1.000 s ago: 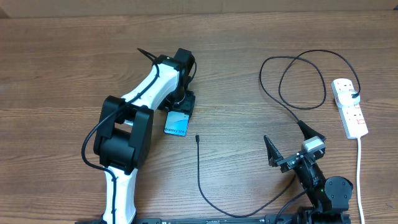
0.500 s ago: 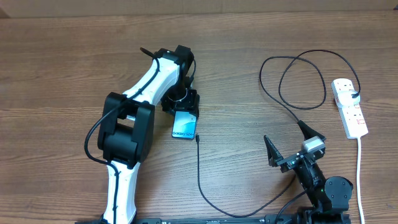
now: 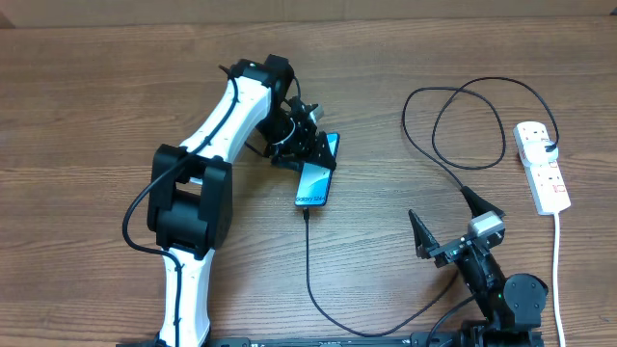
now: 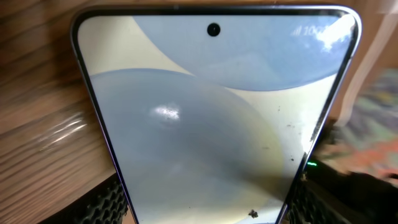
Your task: Plug charger to phone and switch on socket
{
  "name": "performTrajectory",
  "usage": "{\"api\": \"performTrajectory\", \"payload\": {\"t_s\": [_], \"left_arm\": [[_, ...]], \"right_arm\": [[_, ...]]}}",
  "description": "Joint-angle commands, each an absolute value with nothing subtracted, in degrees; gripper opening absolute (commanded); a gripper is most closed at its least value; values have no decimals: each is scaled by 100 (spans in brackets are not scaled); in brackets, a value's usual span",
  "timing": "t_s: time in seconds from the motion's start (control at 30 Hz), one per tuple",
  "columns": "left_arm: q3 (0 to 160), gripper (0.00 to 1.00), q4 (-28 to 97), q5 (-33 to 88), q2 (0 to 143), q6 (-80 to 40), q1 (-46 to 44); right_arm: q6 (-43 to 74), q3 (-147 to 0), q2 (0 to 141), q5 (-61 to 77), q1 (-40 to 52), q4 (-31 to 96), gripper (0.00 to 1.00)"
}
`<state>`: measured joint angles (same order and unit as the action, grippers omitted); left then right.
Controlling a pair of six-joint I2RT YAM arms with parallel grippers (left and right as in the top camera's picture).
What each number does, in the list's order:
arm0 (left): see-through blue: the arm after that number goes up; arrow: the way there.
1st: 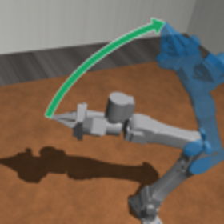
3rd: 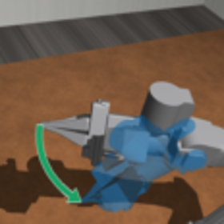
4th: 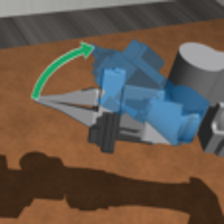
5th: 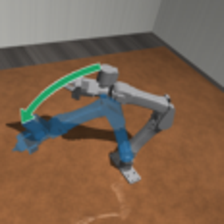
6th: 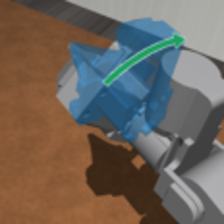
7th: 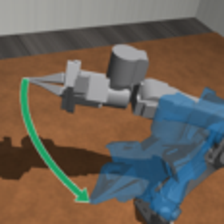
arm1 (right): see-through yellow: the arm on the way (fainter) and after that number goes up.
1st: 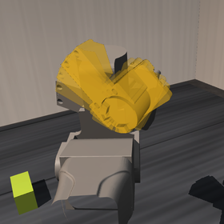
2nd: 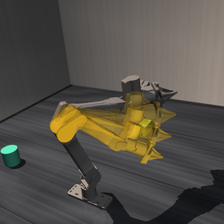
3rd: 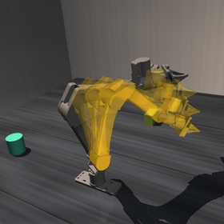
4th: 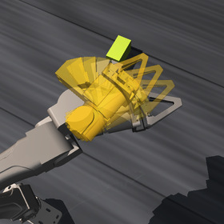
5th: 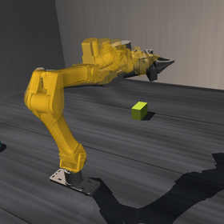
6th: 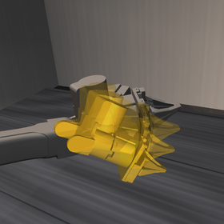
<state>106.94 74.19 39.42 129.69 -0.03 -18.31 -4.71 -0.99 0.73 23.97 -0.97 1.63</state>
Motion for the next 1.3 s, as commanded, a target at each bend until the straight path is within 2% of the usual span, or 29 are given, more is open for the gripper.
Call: {"api": "performTrajectory", "payload": {"t_s": [0.0,0.1,0.23,0.37,0.7,0.93,0.97,1.03,1.1,1.27], "left_arm": [[10855,67,7456,5081,12951,261,-1667],[10855,66,7452,5256,12951,259,-1651],[10855,66,7397,5256,12951,185,-1660],[10855,66,7303,5256,12951,-30,-1669],[10855,66,7172,5253,12951,-152,-1671],[10855,66,6906,5253,12951,-309,-1750],[10855,66,6866,5251,12951,-360,-1769],[10855,66,6820,5251,12951,-440,-1811],[10855,66,6803,5238,12951,-499,-1855],[10855,65,6676,5199,12951,-674,-1953]], "right_arm": [[565,-51,23,2755,-71,-104,100],[1446,-200,34,2864,-71,-75,100],[1739,-919,314,3100,-71,541,100],[1584,-2099,1125,3072,-71,1516,100],[891,-5588,4497,3089,-71,4982,100],[888,-6191,6040,3496,-69,5358,100],[891,-6191,6217,3642,-69,5406,91],[886,-6191,6497,3859,-67,5472,78],[871,-6189,6709,3868,-8,5494,76],[871,-6189,7035,3774,305,5498,77]]}}
